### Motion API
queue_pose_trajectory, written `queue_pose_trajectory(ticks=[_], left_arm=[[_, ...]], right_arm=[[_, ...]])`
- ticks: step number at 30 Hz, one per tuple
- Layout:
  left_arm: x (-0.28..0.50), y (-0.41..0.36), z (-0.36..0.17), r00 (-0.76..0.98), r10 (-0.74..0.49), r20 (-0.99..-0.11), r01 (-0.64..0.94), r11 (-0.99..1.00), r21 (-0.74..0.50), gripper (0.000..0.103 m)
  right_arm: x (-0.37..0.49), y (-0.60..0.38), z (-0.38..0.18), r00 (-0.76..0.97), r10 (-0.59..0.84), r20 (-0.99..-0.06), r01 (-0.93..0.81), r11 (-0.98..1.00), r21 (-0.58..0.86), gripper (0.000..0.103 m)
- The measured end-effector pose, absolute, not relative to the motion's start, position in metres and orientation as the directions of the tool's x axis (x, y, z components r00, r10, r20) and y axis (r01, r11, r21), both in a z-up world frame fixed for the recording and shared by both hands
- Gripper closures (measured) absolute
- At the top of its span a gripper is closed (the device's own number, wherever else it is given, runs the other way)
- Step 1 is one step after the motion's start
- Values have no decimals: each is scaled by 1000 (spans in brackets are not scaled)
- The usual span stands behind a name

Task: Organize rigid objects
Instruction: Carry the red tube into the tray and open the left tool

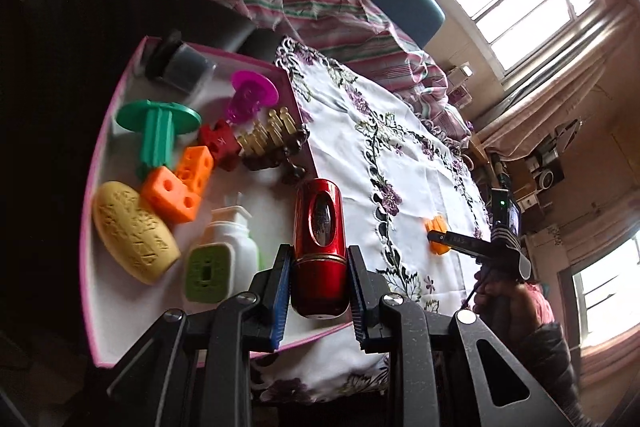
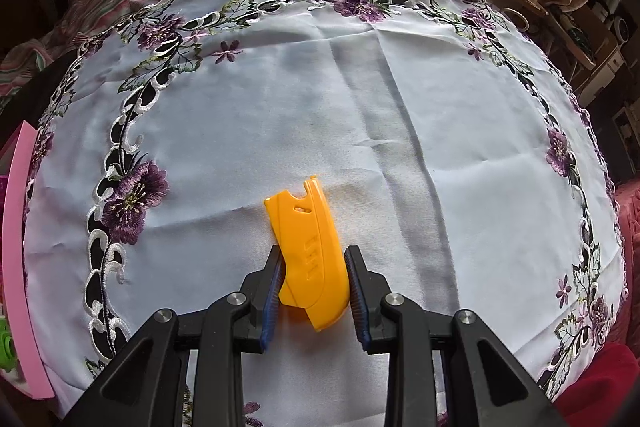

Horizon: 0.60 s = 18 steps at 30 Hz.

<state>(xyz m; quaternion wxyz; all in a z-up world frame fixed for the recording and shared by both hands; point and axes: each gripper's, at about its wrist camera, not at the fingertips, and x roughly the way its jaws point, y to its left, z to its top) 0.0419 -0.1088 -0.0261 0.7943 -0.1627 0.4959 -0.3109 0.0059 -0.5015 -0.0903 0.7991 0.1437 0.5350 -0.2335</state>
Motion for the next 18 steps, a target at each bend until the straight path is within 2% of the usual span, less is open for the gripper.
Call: queue_pose_trajectory(ticks=[8,18], left_arm=[[68,-122,-32,271,-697,-664,251,717,-650,77],[62,-148,-49,268,-597,-756,293,798,-526,77]], right_arm=[[6,-501,-90,318,-223,-922,519,854,-28,74],[6,-500,-90,323,-214,-922,514,858,-19,74]])
